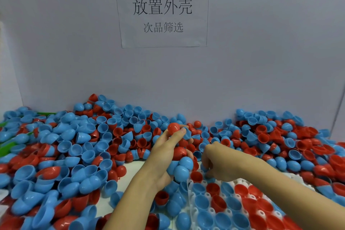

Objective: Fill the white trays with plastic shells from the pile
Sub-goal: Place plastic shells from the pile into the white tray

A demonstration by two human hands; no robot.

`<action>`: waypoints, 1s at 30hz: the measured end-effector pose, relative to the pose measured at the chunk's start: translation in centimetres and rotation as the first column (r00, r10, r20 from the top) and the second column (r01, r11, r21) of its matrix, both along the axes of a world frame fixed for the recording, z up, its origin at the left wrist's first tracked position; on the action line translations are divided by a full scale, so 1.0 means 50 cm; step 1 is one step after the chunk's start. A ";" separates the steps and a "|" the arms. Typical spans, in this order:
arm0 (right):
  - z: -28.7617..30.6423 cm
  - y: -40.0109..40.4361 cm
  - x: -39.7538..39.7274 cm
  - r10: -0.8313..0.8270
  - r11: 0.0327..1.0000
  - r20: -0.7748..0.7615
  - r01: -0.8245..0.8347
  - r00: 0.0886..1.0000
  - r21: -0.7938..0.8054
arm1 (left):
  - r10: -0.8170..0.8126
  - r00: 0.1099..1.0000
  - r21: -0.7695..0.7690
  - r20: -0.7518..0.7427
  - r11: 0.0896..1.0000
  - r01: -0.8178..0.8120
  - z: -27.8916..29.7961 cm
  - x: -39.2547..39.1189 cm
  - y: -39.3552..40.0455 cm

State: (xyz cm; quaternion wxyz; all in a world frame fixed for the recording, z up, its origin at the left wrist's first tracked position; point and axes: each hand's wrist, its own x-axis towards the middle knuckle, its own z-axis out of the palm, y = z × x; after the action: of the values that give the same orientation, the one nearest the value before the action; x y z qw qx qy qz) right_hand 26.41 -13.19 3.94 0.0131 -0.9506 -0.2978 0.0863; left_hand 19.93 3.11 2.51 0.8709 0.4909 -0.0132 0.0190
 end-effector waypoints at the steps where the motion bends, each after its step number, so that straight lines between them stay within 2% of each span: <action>1: -0.001 -0.003 0.001 0.006 1.000 -0.006 -0.006 1.000 0.003 | -0.002 1.000 -0.007 -0.002 1.000 0.002 0.001 -0.001 0.000; 6: 0.017 -0.016 0.005 0.050 0.999 -0.013 -0.050 0.999 -0.009 | -0.008 1.000 -0.035 -0.011 0.999 0.007 0.002 -0.003 0.003; 8: 0.036 -0.019 0.003 0.041 0.992 0.079 -0.050 0.996 0.115 | -0.005 1.000 -0.025 -0.012 1.000 0.004 0.000 -0.001 0.003; 10: 0.056 -0.016 -0.008 0.045 0.916 0.130 -0.092 0.991 0.391 | -0.002 1.000 0.018 -0.003 1.000 0.002 -0.002 0.000 0.003; 12: 0.069 -0.008 -0.020 0.125 0.784 0.076 -0.145 0.989 0.604 | -0.022 1.000 0.087 0.015 0.996 0.021 -0.006 0.000 0.000; 14: 0.073 0.004 -0.026 0.181 0.736 0.063 -0.178 0.982 0.653 | -0.066 0.998 0.147 0.016 0.987 0.063 -0.010 -0.003 -0.001; 18: 0.074 0.006 -0.027 0.136 0.698 0.085 -0.156 0.987 0.699 | -0.141 0.990 0.116 0.007 0.983 0.139 -0.007 -0.006 0.003; 20: 0.072 0.001 -0.025 0.141 0.632 0.034 -0.117 0.989 0.766 | -0.159 0.987 0.083 -0.033 0.984 0.161 -0.007 -0.006 0.005; 23: 0.069 0.003 -0.024 0.060 0.506 0.014 -0.043 0.998 0.861 | -0.197 0.980 0.043 -0.034 0.979 0.198 -0.007 -0.005 0.005; 25: 0.071 0.009 -0.023 0.020 0.428 0.035 -0.040 0.999 0.903 | -0.147 0.988 0.075 -0.036 0.986 0.149 -0.004 0.004 -0.004; 26: 0.074 0.012 -0.023 0.028 0.424 0.043 -0.051 0.999 0.904 | -0.100 0.994 0.142 -0.043 0.984 0.105 -0.003 0.007 -0.007; 28: 0.082 0.016 -0.025 0.118 0.502 0.017 -0.074 0.993 0.861 | -0.064 0.996 0.215 -0.061 0.974 0.076 -0.005 0.007 -0.006; 30: 0.087 0.020 -0.028 0.211 0.612 -0.035 -0.104 0.977 0.784 | -0.183 0.978 0.159 -0.100 0.967 0.198 -0.009 0.002 -0.004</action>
State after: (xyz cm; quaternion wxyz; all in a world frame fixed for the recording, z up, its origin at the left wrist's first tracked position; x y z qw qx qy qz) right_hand 25.02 -12.17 8.30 0.4328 -0.8144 -0.3866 0.0089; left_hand 20.05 2.91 2.08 0.8238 0.5596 -0.0251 -0.0867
